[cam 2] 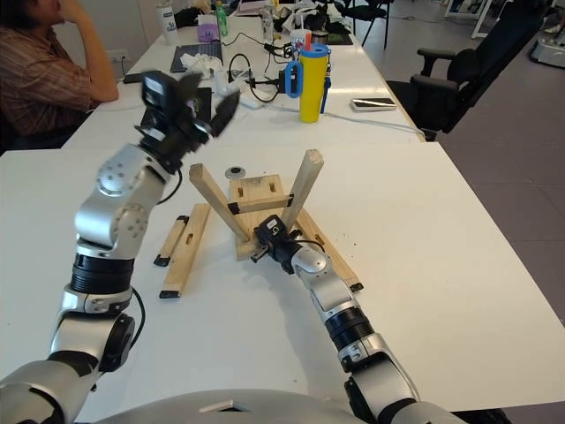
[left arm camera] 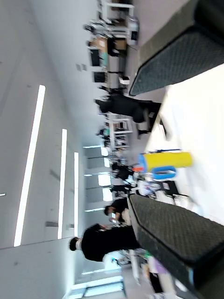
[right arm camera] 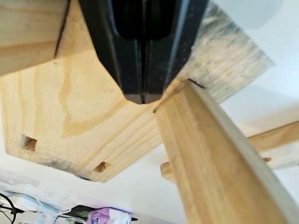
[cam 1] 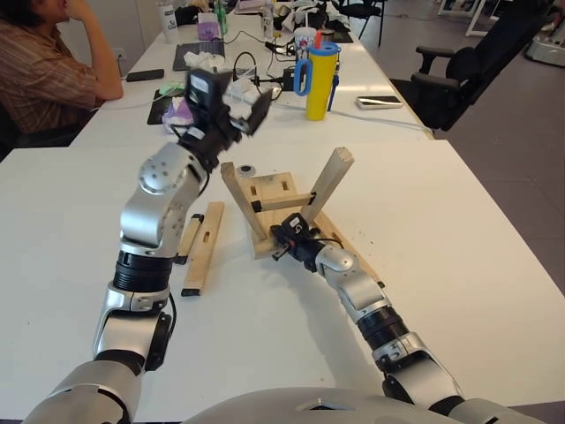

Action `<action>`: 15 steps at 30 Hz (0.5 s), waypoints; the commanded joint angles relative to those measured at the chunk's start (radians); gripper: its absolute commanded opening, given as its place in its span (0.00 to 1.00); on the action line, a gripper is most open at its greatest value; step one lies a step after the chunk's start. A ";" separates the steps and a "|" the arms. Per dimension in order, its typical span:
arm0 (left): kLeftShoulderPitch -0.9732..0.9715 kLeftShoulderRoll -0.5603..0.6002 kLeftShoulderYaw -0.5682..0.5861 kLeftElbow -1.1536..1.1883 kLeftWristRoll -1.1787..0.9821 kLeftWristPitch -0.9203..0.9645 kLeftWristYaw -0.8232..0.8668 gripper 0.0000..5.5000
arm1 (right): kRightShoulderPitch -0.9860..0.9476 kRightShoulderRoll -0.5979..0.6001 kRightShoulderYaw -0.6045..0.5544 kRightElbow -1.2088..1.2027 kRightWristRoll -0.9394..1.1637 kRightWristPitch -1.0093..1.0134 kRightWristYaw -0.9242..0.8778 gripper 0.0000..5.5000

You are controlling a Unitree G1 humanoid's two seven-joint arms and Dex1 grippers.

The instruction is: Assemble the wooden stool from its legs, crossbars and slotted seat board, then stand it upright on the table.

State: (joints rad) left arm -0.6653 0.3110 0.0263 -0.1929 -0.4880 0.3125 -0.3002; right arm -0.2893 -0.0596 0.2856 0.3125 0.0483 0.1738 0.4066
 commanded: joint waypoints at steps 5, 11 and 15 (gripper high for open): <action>0.113 0.037 0.051 -0.240 -0.342 0.232 -0.140 0.71 | 0.086 -0.070 -0.049 -0.521 0.280 0.252 0.164 0.00; 0.232 0.163 -0.014 -0.323 -0.516 0.432 -0.307 0.71 | 0.174 -0.541 -0.078 -0.623 0.369 0.550 0.474 0.00; 0.348 0.313 -0.147 -0.348 -0.387 0.466 -0.431 0.71 | -0.008 -0.545 -0.209 -0.397 0.339 0.467 0.423 0.00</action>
State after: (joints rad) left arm -0.3817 0.5245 -0.0237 -0.5310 -0.9774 0.7569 -0.6650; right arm -0.1497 -0.6247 0.1555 -0.1994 0.4047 0.7000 0.8767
